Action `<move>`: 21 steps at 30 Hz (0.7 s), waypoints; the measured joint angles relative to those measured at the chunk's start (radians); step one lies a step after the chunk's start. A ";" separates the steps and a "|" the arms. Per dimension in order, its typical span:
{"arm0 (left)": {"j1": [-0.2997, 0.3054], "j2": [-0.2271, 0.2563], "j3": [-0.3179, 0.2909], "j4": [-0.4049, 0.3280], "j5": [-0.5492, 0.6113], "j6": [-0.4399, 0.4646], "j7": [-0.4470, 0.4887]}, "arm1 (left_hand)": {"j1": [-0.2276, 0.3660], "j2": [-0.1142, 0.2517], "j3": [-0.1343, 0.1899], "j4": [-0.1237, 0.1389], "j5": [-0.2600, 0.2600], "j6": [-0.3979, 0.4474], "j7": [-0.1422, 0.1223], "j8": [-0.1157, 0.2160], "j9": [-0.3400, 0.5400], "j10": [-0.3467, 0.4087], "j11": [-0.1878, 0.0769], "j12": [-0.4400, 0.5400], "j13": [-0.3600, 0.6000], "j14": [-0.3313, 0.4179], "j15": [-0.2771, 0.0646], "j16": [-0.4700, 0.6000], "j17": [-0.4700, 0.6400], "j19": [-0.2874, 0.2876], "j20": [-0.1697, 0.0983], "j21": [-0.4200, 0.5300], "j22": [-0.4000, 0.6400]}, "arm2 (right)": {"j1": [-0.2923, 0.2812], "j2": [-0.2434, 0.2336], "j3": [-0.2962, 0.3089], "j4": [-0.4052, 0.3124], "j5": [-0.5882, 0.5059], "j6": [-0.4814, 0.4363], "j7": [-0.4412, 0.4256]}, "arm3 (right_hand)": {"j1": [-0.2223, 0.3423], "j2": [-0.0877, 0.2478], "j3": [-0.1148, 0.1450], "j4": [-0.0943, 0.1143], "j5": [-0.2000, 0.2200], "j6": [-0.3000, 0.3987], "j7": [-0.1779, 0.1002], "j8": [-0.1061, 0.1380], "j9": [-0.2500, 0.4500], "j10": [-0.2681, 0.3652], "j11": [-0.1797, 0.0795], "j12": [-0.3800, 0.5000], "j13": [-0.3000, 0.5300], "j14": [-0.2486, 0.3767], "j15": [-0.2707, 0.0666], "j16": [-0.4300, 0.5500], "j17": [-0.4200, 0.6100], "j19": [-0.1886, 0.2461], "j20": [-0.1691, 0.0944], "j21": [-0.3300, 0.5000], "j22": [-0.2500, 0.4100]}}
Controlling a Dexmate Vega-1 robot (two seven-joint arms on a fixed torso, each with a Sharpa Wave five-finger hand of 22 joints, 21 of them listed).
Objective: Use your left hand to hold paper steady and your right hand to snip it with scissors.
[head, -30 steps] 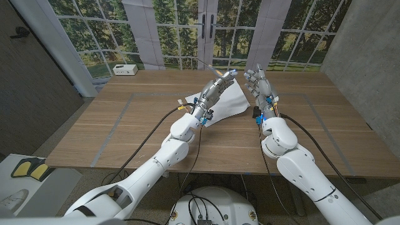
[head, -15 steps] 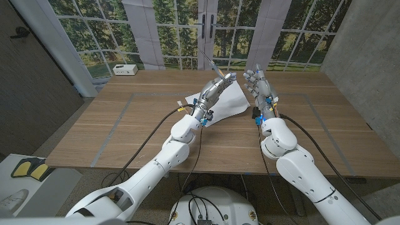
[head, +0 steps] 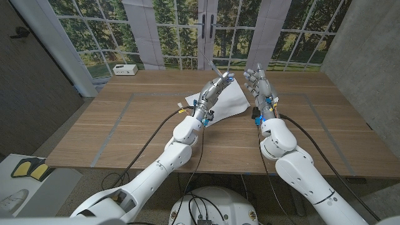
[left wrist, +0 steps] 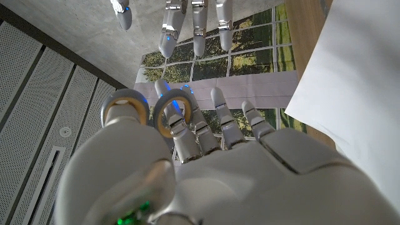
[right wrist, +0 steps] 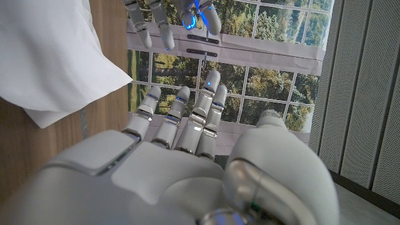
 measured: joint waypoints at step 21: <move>0.001 -0.005 -0.001 0.008 0.066 -0.018 0.075 | -0.083 -0.106 -0.128 0.026 0.032 0.035 0.033 -0.030 0.000 -0.017 -0.002 0.034 0.059 0.004 -0.004 -0.008 0.007 0.005 0.021 -0.014 0.000 | -0.006 0.003 0.000 -0.007 -0.020 0.015 0.005 | -0.011 -0.009 -0.012 0.005 0.000 0.005 0.005 -0.019 0.005 0.009 -0.001 0.000 -0.005 0.000 0.000 0.004 0.000 -0.005 0.006 0.000 0.000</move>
